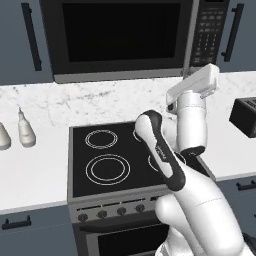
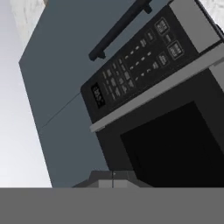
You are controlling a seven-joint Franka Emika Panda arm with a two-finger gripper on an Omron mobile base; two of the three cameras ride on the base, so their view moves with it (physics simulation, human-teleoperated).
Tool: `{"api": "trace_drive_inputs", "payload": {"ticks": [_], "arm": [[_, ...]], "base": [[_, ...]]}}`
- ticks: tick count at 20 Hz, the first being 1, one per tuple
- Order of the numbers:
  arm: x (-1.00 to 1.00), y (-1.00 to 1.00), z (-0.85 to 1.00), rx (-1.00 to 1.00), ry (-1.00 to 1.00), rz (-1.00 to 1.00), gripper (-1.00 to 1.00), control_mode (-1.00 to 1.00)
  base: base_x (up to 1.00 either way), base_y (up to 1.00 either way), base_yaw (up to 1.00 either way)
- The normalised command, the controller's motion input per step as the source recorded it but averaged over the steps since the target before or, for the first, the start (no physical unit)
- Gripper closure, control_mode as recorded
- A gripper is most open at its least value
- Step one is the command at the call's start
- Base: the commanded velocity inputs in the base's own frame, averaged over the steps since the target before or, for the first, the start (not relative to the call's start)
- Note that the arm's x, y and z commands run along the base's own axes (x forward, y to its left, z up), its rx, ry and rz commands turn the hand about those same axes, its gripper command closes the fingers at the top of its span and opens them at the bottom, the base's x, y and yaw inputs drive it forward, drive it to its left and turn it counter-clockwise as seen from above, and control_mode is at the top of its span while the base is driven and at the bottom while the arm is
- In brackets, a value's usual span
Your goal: Open the microwave, place the bowl with waffle inside the microwave, then close the microwave door and turn it on.
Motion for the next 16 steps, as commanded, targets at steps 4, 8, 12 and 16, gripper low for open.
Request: {"api": "trace_drive_inputs", "payload": {"ticks": [4,8,12,16], "arm": [[-0.75,0.00,0.21,-0.08,0.26,0.00,1.00,-1.00],[-0.35,-0.12,0.46,0.00,0.28,0.04,1.00,-1.00],[-0.37,-0.35,0.26,0.00,0.21,0.07,1.00,-1.00],[-0.35,-0.31,-0.10,-0.02,0.23,0.07,1.00,-1.00]], "base": [[0.00,0.00,0.00],[0.00,0.00,0.00],[0.00,0.00,0.00],[0.00,0.00,0.00]]}}
